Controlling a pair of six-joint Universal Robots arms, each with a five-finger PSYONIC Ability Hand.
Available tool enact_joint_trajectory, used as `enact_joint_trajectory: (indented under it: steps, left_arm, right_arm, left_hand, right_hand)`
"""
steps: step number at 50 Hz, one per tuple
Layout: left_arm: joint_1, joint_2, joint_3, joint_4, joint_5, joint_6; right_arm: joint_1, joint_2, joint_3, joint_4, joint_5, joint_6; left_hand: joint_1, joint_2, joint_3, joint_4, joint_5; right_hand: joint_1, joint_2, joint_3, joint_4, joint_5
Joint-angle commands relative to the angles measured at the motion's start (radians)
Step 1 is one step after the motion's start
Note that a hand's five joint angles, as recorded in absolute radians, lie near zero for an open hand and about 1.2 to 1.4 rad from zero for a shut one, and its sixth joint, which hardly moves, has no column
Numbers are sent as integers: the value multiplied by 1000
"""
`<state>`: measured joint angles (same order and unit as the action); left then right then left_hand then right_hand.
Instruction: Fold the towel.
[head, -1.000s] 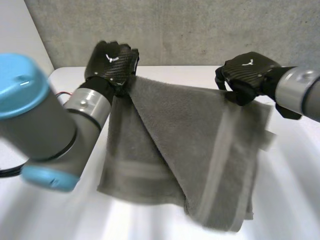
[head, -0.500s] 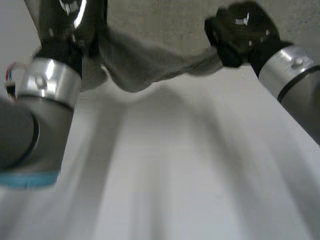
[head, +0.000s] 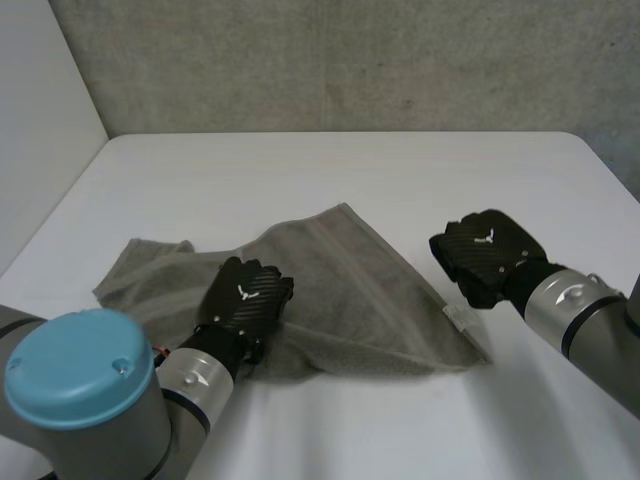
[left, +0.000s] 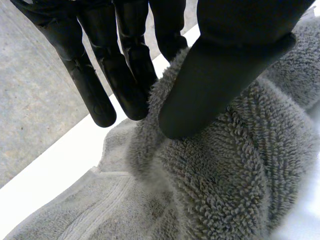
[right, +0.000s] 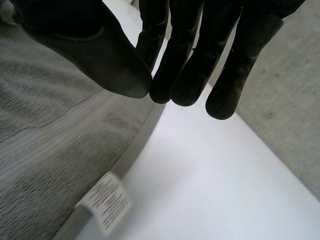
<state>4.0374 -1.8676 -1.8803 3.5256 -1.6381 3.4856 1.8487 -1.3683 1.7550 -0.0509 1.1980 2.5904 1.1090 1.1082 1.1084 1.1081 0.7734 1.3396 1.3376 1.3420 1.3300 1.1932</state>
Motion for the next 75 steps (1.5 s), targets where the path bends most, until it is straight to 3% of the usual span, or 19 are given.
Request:
enact_joint_trajectory:
  steps: [1, 10, 11, 12, 18, 23, 26, 32, 38, 43, 50, 57, 62, 75]
  left_arm:
    - [2, 40, 36, -14, -2, -3]
    - [45, 133, 59, -37, 0, -3]
    - [60, 137, 63, -48, 0, -3]
    - [75, 140, 63, -57, 3, -3]
    - [121, 142, 73, -68, 37, -3]
    - [176, 133, 105, -69, 116, -2]
    - [257, 90, 150, -89, 205, 0]
    - [331, -28, 243, -193, 296, 1]
    - [357, -150, 351, -310, 363, 4]
    - [370, -306, 527, -499, 438, 18]
    - [376, -401, 650, -599, 432, 82]
    - [379, -472, 739, -597, 428, 165]
    - [379, -525, 819, -602, 379, 216]
    - [374, -576, 877, -626, 354, 254]
  right_arm:
    - [-15, 9, 21, -47, 6, 2]
    - [-60, 6, 34, -35, 5, 30]
    - [-55, 2, 44, -27, 8, 39]
    - [-52, -6, 56, -11, 5, 49]
    - [-45, -48, 81, 37, -32, 146]
    - [-8, -45, 115, 46, -144, 315]
    - [33, -28, 129, 45, -193, 336]
    - [78, 79, 135, 31, -204, 336]
    - [112, 127, 135, 3, -202, 335]
    - [152, 147, 138, -35, -176, 333]
    - [153, 146, 144, -44, -150, 314]
    - [150, 144, 155, -44, -149, 274]
    - [150, 144, 161, -44, -149, 261]
    - [149, 146, 159, -46, -149, 258]
  left_hand:
    - [-524, -523, -523, -523, -363]
    - [-828, -827, -827, -827, -667]
    - [-874, -874, -874, -874, -713]
    - [-884, -883, -883, -883, -723]
    - [-884, -883, -883, -883, -723]
    - [-872, -871, -871, -871, -711]
    - [-828, -827, -828, -827, -667]
    - [-743, -742, -742, -742, -582]
    - [-728, -727, -728, -727, -567]
    - [-711, -710, -710, -710, -550]
    - [-664, -663, -663, -663, -502]
    - [-672, -672, -672, -671, -511]
    - [-666, -666, -666, -666, -505]
    - [-540, -539, -540, -539, -379]
  right_hand:
    - [57, 59, 54, 66, 29]
    - [57, 59, 54, 66, 29]
    - [-428, -426, -430, -418, -456]
    - [-758, -756, -760, -748, -786]
    - [-870, -868, -872, -860, -898]
    - [-984, -982, -987, -975, -1012]
    - [-993, -991, -996, -984, -1021]
    - [-990, -988, -993, -981, -1019]
    - [-982, -980, -984, -972, -1010]
    - [-979, -977, -981, -969, -1007]
    - [-973, -971, -975, -963, -1001]
    - [-973, -971, -975, -963, -1001]
    - [-976, -974, -978, -966, -1004]
    - [-976, -974, -978, -966, -1004]
